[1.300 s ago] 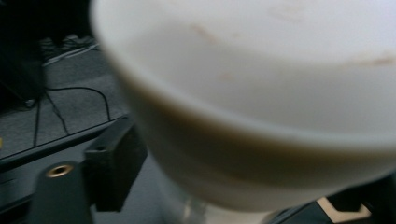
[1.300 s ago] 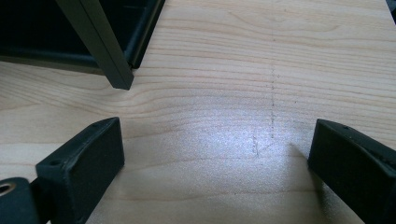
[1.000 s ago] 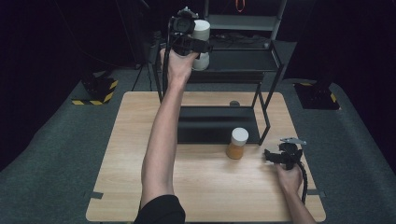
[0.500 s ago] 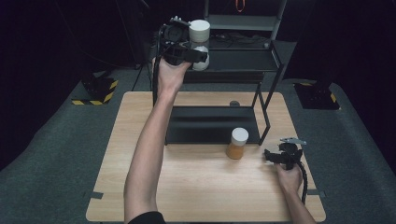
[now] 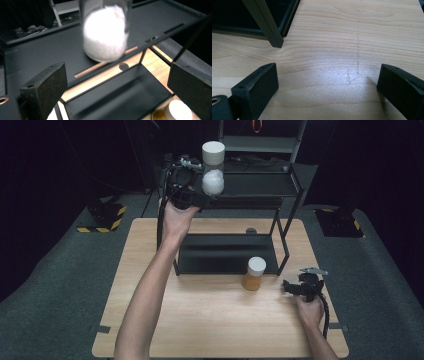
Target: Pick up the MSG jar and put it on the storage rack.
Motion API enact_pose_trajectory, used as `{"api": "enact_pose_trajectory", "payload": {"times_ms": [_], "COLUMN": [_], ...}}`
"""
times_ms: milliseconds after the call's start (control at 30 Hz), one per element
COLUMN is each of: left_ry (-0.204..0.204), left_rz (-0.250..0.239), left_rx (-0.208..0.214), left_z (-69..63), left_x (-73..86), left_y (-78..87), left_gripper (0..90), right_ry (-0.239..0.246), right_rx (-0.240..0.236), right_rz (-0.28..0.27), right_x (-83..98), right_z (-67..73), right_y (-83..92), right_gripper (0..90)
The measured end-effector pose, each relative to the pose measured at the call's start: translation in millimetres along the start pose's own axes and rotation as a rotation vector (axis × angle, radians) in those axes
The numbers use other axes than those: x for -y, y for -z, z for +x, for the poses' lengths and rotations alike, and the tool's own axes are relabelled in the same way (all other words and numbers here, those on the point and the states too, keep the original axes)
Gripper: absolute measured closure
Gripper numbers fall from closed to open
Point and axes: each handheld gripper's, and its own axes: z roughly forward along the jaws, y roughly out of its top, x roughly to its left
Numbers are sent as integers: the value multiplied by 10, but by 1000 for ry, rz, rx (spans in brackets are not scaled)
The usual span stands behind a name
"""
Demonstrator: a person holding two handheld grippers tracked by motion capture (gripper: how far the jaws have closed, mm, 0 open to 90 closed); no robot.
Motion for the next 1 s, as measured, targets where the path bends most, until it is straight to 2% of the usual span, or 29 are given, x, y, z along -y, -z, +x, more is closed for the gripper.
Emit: {"api": "enact_pose_trajectory", "payload": {"times_ms": [133, 500, 533, 567, 600, 1000], "left_ry": [-28, -25, -28, -28, -23, -3], "left_rz": [-3, -13, -12, -12, -11, 10], "left_rx": [9, 31, 30, 30, 31, 48], "left_z": [-44, -40, -45, -45, -44, -35], "left_x": [128, 468, 536, 536, 618, 949], "left_y": [43, 50, 35, 35, 15, -148], "left_gripper": [29, 32, 32, 33, 35, 39], "right_ry": [0, 2, 2, 2, 2, 2], "right_rx": [0, 1, 1, 1, 1, 1], "right_rz": [0, -1, -1, -1, -1, -1], "right_x": [0, 3, 3, 3, 3, 3], "right_z": [-1, 0, 0, 0, 0, 0], "right_y": [0, 0, 0, 0, 0, 0], "right_gripper": [25, 26, 26, 26, 26, 26]}}
